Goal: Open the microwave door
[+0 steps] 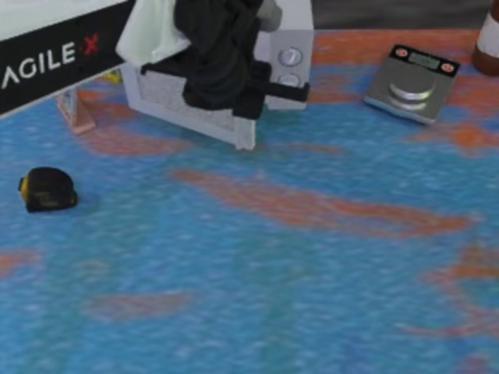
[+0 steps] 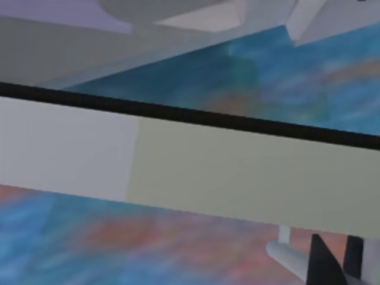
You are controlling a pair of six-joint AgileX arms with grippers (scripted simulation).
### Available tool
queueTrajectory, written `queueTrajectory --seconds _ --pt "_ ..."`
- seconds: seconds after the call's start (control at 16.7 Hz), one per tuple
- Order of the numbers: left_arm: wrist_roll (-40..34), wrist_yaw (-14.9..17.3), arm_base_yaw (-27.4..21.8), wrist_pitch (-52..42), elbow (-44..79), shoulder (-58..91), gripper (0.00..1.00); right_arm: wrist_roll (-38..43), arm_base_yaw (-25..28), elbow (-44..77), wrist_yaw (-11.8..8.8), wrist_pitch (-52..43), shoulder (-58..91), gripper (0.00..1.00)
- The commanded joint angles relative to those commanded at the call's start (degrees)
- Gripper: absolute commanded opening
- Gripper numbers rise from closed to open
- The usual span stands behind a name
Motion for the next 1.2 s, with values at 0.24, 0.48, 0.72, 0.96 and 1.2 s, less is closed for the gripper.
queueTrajectory --seconds 0.24,0.48,0.72,0.96,1.2 --pt "1.62 1.21 0.1 0.67 -1.83 -1.13 0.0 0.0 0.0 0.0 0.0 0.0 0.0 1.0" --pt "5.98 3.41 1.36 2.23 -5.93 -4.21 0.0 0.0 0.0 0.0 0.0 0.0 0.0 1.0" --pt "6.53 3.69 1.51 2.46 -6.39 -4.63 0.0 0.0 0.0 0.0 0.0 0.0 0.0 1.0" --pt "6.53 3.69 1.51 2.46 -6.39 -4.63 0.0 0.0 0.0 0.0 0.0 0.0 0.0 1.0" --pt "6.53 3.69 1.51 2.46 -6.39 -4.63 0.0 0.0 0.0 0.0 0.0 0.0 0.0 1.0"
